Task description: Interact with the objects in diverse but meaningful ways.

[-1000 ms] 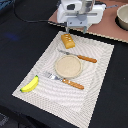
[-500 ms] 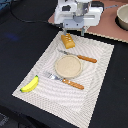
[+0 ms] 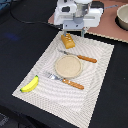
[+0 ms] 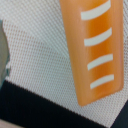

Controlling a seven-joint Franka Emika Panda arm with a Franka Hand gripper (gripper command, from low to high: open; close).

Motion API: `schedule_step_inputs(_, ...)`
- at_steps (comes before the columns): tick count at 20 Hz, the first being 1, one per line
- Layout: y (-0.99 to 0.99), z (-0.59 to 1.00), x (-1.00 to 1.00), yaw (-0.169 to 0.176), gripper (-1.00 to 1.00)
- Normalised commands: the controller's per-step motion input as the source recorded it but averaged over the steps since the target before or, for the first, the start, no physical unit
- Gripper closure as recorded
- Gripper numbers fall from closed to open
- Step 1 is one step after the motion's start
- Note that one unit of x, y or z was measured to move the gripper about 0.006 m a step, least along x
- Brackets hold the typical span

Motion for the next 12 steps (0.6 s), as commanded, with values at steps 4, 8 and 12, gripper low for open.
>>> schedule_step_inputs(4,-0.12,-0.44,-0.43,0.004,-1.00)
schedule_step_inputs(8,0.06,-0.35,-0.70,0.026,-1.00)
schedule_step_inputs(12,0.09,-0.34,-0.73,0.030,-1.00)
